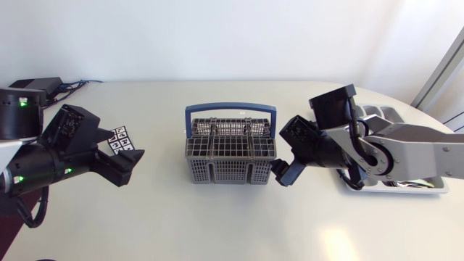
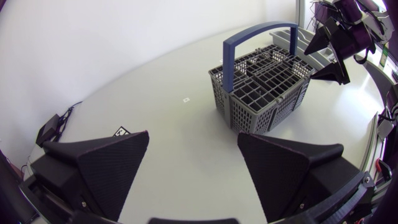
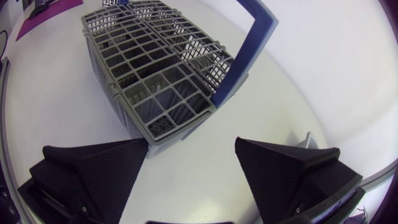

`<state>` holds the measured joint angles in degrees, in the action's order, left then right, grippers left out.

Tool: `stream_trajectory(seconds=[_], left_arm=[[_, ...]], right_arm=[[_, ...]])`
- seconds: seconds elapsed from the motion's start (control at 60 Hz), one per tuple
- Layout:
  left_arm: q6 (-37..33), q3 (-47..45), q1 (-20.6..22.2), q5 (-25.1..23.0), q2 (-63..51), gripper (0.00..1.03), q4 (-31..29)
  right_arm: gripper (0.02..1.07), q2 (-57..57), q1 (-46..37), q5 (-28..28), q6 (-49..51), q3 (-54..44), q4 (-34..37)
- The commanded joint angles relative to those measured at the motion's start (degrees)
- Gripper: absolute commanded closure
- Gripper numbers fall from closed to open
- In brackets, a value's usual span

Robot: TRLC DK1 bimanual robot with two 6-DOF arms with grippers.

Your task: Transfer all utensils from the basket to the drawer tray.

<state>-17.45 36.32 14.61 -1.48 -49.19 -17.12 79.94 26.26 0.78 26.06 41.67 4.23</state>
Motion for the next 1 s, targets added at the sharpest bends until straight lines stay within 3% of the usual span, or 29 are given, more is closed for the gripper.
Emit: stream_trajectory(seconds=[0.0, 0.2, 0.417, 0.633, 0.983], left_arm=[[-1.44, -1.86, -1.08, -0.63, 0.94, 0.04, -0.54], [-1.09, -4.15, -4.33, -0.55, 7.88, 0.04, 1.04], [1.9, -7.31, -6.35, -0.28, 15.0, 0.04, 4.47], [1.37, -8.72, -6.0, -0.28, 17.46, 0.04, 2.97], [5.46, -16.58, -8.12, 0.1, 27.88, 0.04, 7.29]], right_arm=[[0.07, -2.25, 0.81, 1.42, -1.1, -1.42, -0.27], [0.07, -15.17, -0.68, 2.48, 1.01, -6.16, 3.86], [0.07, -28.17, -10.18, 1.95, 0.48, -9.77, 6.93], [0.07, -38.11, -17.47, 1.95, -3.39, -13.55, 5.7], [0.07, -55.72, -21.58, 0.81, -6.75, -22.96, 1.88]])
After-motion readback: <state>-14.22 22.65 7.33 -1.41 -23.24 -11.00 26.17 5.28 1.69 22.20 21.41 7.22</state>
